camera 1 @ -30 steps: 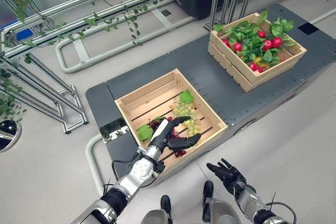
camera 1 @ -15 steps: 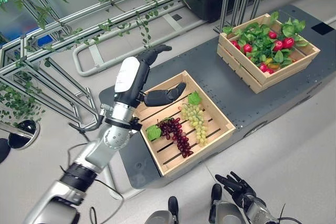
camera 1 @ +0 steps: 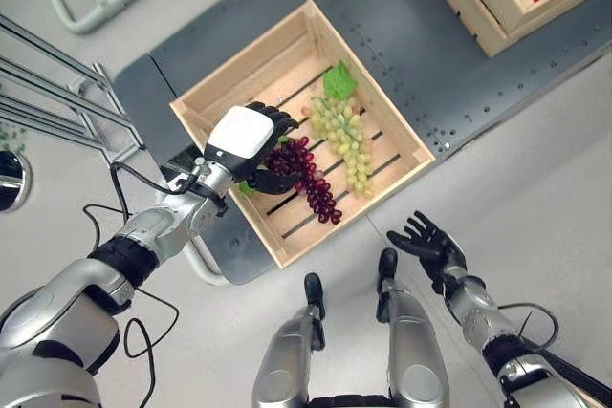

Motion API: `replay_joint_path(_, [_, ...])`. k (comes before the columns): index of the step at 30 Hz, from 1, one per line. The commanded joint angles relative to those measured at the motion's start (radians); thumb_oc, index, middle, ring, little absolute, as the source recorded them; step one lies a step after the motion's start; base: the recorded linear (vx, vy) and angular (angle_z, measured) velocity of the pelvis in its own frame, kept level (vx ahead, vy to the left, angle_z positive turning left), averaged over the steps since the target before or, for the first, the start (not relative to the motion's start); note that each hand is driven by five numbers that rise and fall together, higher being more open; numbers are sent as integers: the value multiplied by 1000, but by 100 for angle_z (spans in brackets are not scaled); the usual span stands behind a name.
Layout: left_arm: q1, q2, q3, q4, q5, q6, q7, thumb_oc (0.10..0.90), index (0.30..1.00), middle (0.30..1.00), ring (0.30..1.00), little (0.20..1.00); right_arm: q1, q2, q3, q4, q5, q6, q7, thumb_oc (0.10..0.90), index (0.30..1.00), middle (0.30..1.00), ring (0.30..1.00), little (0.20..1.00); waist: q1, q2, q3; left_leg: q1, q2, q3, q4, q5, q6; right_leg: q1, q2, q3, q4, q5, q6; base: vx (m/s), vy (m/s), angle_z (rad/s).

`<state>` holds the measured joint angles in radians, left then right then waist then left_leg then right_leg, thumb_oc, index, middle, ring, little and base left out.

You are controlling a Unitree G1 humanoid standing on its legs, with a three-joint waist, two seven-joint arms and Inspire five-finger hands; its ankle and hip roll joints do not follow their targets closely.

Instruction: Pick up the fruits from the basket on one side to the basket on the other side

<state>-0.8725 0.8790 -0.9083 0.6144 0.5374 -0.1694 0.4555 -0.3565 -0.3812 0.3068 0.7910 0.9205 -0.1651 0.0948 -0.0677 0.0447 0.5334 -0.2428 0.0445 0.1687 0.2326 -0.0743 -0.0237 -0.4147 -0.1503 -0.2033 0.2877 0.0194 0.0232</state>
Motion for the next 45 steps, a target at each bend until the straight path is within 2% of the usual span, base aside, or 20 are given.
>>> replay_joint_path(1, [-137,64,76,-24,38,15,53,800,900,900,900,900,17,-34,5,-104,60,-76,-24,800,900,900,900,900,2,-13,-13,-77,4,42,103,-54,28,-30,-21,3,203,-157,29,-42,40,-3])
replay_joint_path(7, [-272,77,-61,32,303,28,2,800,900,900,900,900,-44,-57,16,-83,91,-39,-14,800,900,900,900,900,-2,-25,-13,-192,17,47,151,-52,29,-116,-14,2,214,-148,27,-46,29,5])
replay_joint_path(13, [-377,107,-162,5,458,44,-22,800,900,900,900,900,-74,-67,31,-52,107,-36,-8,800,900,900,900,900,0,-29,-13,-264,28,53,194,-60,30,-163,-14,-4,217,-146,25,-18,19,-4])
replay_joint_path(17, [-443,121,-193,-4,497,49,-15,800,900,900,900,900,-86,-64,30,-32,125,-44,8,800,900,900,900,900,5,-39,-13,-308,37,56,220,-66,31,-192,-14,-8,223,-146,23,-8,-2,-5])
replay_joint_path(20, [-486,115,-205,9,515,17,3,800,900,900,900,900,-95,-54,29,-18,135,-53,12,800,900,900,900,900,8,-51,-13,-335,41,53,236,-68,31,-213,-12,-8,231,-145,21,-10,-20,3])
replay_joint_path(21, [-503,112,-214,10,523,-14,-24,800,900,900,900,900,-100,-52,25,-10,143,-53,15,800,900,900,900,900,9,-55,-13,-344,42,51,242,-69,30,-219,-12,-9,232,-143,22,-7,-24,7])
replay_joint_path(27, [-538,93,-249,38,535,-86,-119,800,900,900,900,900,-122,-32,18,13,162,-47,14,800,900,900,900,900,5,-68,-13,-373,45,54,256,-75,32,-243,-7,-3,227,-133,26,1,-5,1])
replay_joint_path(32, [-553,79,-270,57,501,-109,-100,800,900,900,900,900,-129,-23,19,20,175,-52,22,800,900,900,900,900,0,-73,-13,-402,48,53,270,-78,33,-264,-4,3,223,-126,29,3,1,-2])
replay_joint_path(35, [-559,72,-273,62,487,-153,-109,800,900,900,900,900,-128,-17,20,14,180,-58,27,800,900,900,900,900,-3,-79,-13,-421,49,52,274,-77,32,-278,-1,3,217,-119,31,3,0,-1])
replay_joint_path(37, [-565,62,-283,87,462,-221,-121,800,900,900,900,900,-134,-14,25,7,185,-60,28,800,900,900,900,900,-7,-88,-13,-451,53,51,281,-74,29,-302,2,4,211,-110,33,0,0,0])
replay_joint_path(40, [-570,53,-296,98,437,-270,-149,800,900,900,900,900,-136,-11,27,7,188,-63,24,800,900,900,900,900,-11,-92,-13,-466,55,52,283,-74,29,-316,4,4,207,-105,35,0,0,0])
replay_joint_path(41, [-571,43,-310,104,409,-305,-193,800,900,900,900,900,-142,-11,29,13,194,-65,26,800,900,900,900,900,-14,-93,-13,-479,54,53,293,-82,31,-330,4,6,205,-102,36,0,0,0])
replay_joint_path(45, [-559,29,-322,104,364,-288,-276,800,900,900,900,900,-155,-7,24,25,198,-62,28,800,900,900,900,900,-16,-93,-13,-498,54,52,300,-84,32,-346,6,10,205,-99,39,4,3,-2])
